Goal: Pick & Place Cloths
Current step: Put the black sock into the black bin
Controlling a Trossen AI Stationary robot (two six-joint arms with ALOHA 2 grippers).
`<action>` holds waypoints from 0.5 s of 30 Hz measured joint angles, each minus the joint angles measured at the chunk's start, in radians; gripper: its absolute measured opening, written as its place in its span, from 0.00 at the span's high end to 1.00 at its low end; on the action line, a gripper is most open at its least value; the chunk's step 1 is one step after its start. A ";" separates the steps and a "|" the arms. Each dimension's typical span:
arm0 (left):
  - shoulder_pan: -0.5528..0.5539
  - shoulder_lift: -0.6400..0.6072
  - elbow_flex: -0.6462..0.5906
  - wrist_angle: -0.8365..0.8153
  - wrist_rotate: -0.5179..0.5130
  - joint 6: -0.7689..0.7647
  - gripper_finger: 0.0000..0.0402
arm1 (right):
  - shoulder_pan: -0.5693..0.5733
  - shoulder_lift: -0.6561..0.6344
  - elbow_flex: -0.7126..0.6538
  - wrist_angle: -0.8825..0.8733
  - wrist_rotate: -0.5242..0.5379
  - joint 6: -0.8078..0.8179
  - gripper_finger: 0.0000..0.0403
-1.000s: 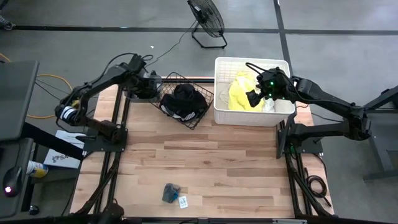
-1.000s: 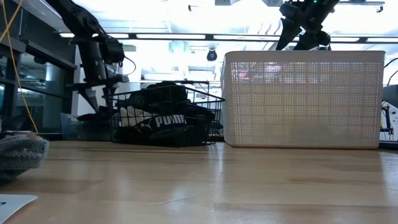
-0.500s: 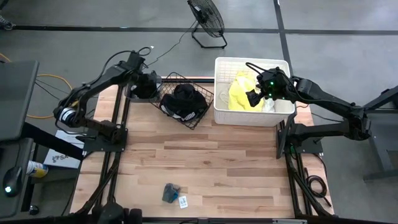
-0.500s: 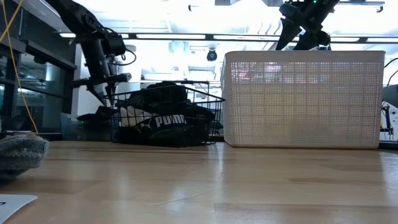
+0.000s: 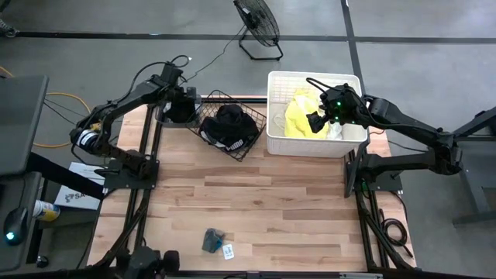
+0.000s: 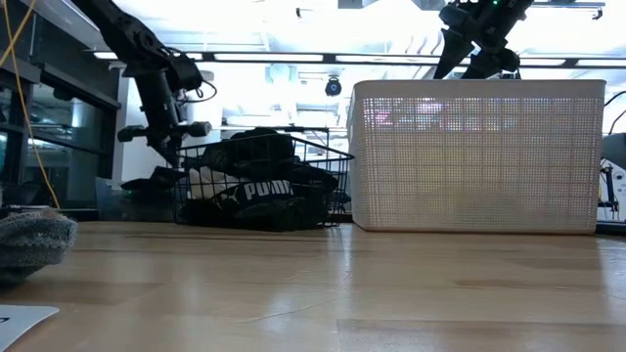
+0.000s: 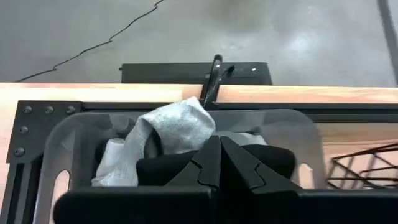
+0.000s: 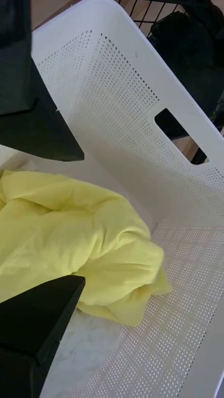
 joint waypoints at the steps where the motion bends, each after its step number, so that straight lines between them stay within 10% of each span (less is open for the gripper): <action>1: 0.000 0.010 0.000 0.001 -0.003 0.000 1.00 | 0.000 0.000 0.000 0.000 0.000 0.000 0.24; 15: 0.000 0.100 0.000 -0.108 -0.042 0.001 1.00 | 0.000 0.000 0.000 -0.009 0.000 0.000 0.24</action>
